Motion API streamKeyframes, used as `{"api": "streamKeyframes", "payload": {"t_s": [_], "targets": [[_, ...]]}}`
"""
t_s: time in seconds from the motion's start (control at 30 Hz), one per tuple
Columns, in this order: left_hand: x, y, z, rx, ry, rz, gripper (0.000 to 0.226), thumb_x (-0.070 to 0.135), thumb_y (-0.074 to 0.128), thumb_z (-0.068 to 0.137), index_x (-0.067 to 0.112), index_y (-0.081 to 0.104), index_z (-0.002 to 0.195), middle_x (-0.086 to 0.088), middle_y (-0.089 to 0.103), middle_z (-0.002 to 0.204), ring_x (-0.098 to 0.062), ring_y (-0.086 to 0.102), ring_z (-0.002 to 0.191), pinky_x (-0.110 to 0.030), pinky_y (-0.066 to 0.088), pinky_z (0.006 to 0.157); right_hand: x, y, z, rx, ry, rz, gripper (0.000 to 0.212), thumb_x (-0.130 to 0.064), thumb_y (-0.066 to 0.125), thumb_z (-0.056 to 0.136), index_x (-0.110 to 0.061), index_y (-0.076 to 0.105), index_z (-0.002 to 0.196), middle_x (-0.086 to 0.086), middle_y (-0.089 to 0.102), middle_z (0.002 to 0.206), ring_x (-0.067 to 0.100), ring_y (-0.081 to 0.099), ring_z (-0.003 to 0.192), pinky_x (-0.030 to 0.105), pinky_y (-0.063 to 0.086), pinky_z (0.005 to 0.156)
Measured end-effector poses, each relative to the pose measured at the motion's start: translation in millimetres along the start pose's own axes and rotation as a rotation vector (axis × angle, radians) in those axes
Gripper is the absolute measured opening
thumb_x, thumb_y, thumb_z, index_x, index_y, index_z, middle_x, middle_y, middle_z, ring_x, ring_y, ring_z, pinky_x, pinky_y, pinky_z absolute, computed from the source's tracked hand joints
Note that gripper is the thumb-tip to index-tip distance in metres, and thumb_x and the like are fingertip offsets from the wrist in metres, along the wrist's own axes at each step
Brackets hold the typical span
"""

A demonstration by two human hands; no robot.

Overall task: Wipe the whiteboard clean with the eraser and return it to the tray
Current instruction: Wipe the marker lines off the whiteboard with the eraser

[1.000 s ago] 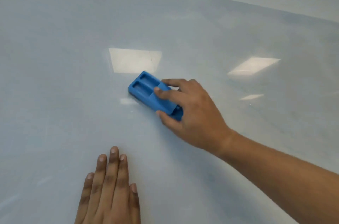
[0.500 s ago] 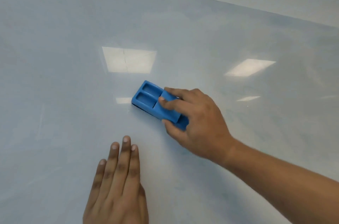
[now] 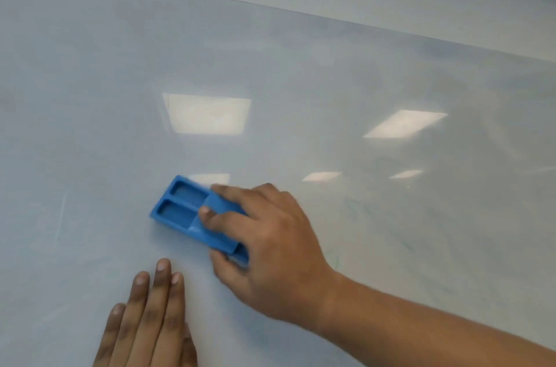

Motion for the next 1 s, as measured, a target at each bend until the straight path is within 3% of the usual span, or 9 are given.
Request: {"api": "streamKeyframes", "payload": {"t_s": [0.1,0.2,0.33,0.53,0.63,0.73,0.77,0.9,1.0], "targets": [[0,-2,2,-0.016,0.003,-0.040,0.054,0.023,0.029,0.088,0.000,0.055,0.130,-0.020,0.057,0.137,-0.010,0.015,0.158,-0.028,0.012,0.124,-6,11,19,-0.075,-0.124,0.001,0.039,-0.028,0.077,0.080,-0.022,0.073,0.119,0.005,0.067,0.134,0.030,0.061,0.103,0.039,0.051,0.085],[2,-6,4,-0.008,-0.001,-0.085,0.053,0.019,0.031,0.088,0.000,0.052,0.133,-0.019,0.055,0.140,-0.009,0.010,0.158,-0.028,0.009,0.126,65,-28,42,0.099,0.055,-0.097,0.042,-0.031,0.073,0.077,-0.020,0.073,0.117,0.006,0.070,0.130,0.034,0.064,0.100,0.045,0.055,0.090],[6,-17,2,-0.053,-0.057,-0.135,0.054,0.015,0.036,0.096,0.000,0.047,0.146,-0.017,0.044,0.155,-0.022,0.024,0.155,-0.034,0.016,0.126,134,-64,36,0.180,0.307,-0.080,0.041,-0.034,0.071,0.078,-0.021,0.072,0.117,-0.002,0.067,0.133,0.028,0.060,0.107,0.032,0.045,0.097],[4,-19,-13,-0.191,-0.110,-0.126,0.057,0.018,0.034,0.101,0.001,0.036,0.155,-0.012,0.030,0.164,-0.026,0.024,0.153,-0.038,0.012,0.127,35,-23,-73,-0.065,0.001,0.033,0.027,-0.022,0.080,0.077,-0.014,0.079,0.102,0.008,0.070,0.126,0.023,0.058,0.096,0.033,0.046,0.090],[8,-28,-51,-0.206,-0.112,-0.120,0.055,0.016,0.035,0.102,0.001,0.035,0.155,-0.013,0.030,0.165,-0.027,0.023,0.155,-0.040,0.015,0.128,-21,-4,-170,-0.282,-0.218,0.120,0.016,-0.026,0.077,0.083,-0.024,0.080,0.098,0.001,0.072,0.125,0.025,0.065,0.092,0.035,0.054,0.084],[17,-37,-86,-0.219,-0.101,-0.110,0.054,0.015,0.035,0.103,0.000,0.035,0.155,-0.014,0.031,0.164,-0.028,0.024,0.155,-0.041,0.017,0.129,-55,16,-259,-0.713,-0.364,0.009,0.022,-0.051,0.048,0.101,-0.049,0.068,0.109,-0.027,0.069,0.112,-0.004,0.063,0.096,0.011,0.052,0.083],[17,-37,-94,-0.230,-0.108,-0.112,0.053,0.015,0.035,0.104,0.000,0.035,0.155,-0.015,0.031,0.164,-0.029,0.024,0.156,-0.041,0.017,0.129,-58,17,-273,-0.771,-0.402,-0.043,0.023,-0.053,0.041,0.103,-0.052,0.063,0.112,-0.031,0.067,0.109,-0.009,0.061,0.096,0.007,0.050,0.082],[19,-39,-105,-0.254,-0.134,-0.121,0.054,0.015,0.035,0.104,0.001,0.032,0.156,-0.014,0.029,0.165,-0.026,0.020,0.157,-0.041,0.015,0.129,-51,-10,-219,-0.435,-0.538,0.114,0.016,-0.025,0.064,0.098,-0.027,0.077,0.107,0.000,0.070,0.130,0.026,0.069,0.094,0.032,0.056,0.081],[17,-40,-107,-0.255,-0.138,-0.118,0.052,0.016,0.035,0.106,0.001,0.032,0.156,-0.013,0.026,0.165,-0.022,0.014,0.159,-0.041,0.014,0.130,2,-23,-132,-0.192,-0.307,0.010,0.021,-0.022,0.072,0.092,-0.011,0.078,0.109,0.011,0.066,0.132,0.040,0.067,0.090,0.043,0.052,0.083]]}}
Point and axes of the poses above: each hand's wrist, its own z-axis towards the middle knuckle, its own y-axis out of the palm, x = y × z, the point moved 9 cm from there along z, towards the middle knuckle
